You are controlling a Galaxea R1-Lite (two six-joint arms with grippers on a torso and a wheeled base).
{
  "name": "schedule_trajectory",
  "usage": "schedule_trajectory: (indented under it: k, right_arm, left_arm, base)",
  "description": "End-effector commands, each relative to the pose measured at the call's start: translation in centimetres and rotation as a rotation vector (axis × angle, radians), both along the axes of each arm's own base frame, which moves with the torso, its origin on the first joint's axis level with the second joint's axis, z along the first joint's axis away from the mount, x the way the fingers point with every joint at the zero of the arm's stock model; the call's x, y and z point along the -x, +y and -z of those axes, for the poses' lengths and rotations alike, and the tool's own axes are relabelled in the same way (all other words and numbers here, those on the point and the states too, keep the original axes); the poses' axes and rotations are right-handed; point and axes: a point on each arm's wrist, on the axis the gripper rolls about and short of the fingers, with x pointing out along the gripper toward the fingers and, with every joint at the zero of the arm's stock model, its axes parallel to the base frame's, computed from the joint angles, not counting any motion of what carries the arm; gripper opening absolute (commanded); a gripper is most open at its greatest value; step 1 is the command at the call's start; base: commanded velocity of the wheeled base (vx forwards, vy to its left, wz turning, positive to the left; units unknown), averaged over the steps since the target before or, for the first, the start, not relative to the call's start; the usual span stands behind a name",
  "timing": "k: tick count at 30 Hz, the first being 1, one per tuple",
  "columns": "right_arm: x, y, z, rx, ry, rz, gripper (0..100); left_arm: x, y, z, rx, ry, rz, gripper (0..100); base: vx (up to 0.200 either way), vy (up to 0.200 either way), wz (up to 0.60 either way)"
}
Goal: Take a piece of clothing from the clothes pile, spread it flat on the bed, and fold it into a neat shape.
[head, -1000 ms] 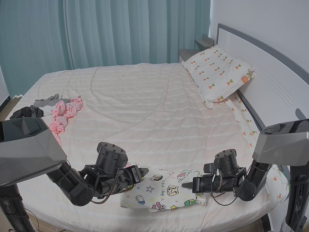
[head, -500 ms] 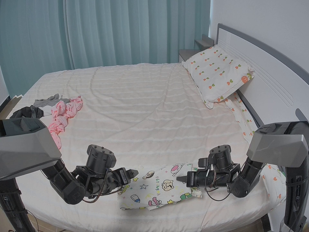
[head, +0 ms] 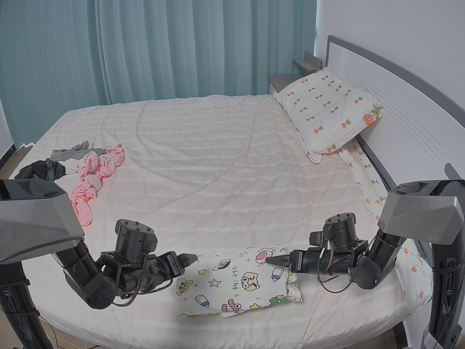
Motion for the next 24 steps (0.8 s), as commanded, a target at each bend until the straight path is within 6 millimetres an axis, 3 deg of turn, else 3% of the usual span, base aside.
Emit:
schedule_trajectory:
  k: [1, 4, 8, 11, 14, 16, 19, 20, 21, 24]
  right_arm:
    - [-0.6, -2.4, 0.1, 0.014, 0.012, 0.080, 100]
    - [-0.3, -3.9, -1.1, 0.013, -0.006, 0.137, 100]
    - [1.0, -5.9, -5.2, -0.015, -0.076, 0.188, 100]
    - [4.4, -7.2, -10.5, -0.013, -0.214, 0.270, 100]
    - [6.7, -7.8, -13.1, 0.011, -0.303, 0.350, 100]
    - [9.9, -8.4, -15.7, 0.038, -0.401, 0.397, 100]
    - [13.6, -9.6, -18.1, 0.057, -0.482, 0.416, 100]
    - [14.0, -9.8, -18.3, 0.059, -0.492, 0.419, 100]
    - [16.2, -10.6, -19.4, 0.081, -0.538, 0.440, 100]
    - [20.1, -11.8, -20.8, 0.113, -0.575, 0.474, 100]
  left_arm:
    - [0.7, 1.3, -0.7, 0.035, -0.016, -0.010, 100]
    - [1.4, 2.2, -2.0, 0.071, -0.054, -0.010, 100]
    - [2.9, 3.4, -4.2, 0.126, -0.131, 0.000, 100]
    - [5.0, 4.4, -7.0, 0.154, -0.249, -0.005, 100]
    - [6.3, 5.0, -8.8, 0.159, -0.331, -0.040, 100]
    - [8.0, 5.6, -11.1, 0.167, -0.447, -0.097, 100]
    - [9.9, 6.4, -12.6, 0.101, -0.540, -0.180, 100]
    - [10.1, 6.5, -12.7, 0.084, -0.547, -0.192, 100]
    - [11.2, 7.0, -13.2, -0.002, -0.582, -0.261, 100]
    - [13.8, 7.8, -14.8, -0.051, -0.667, -0.348, 100]
  base:
    - [0.000, 0.000, 0.00]
    - [0.000, 0.000, 0.00]
    - [0.000, 0.000, 0.00]
    - [0.000, 0.000, 0.00]
    - [0.000, 0.000, 0.00]
    - [0.000, 0.000, 0.00]
    - [0.000, 0.000, 0.00]
    - [0.000, 0.000, 0.00]
    - [0.000, 0.000, 0.00]
    - [0.000, 0.000, 0.00]
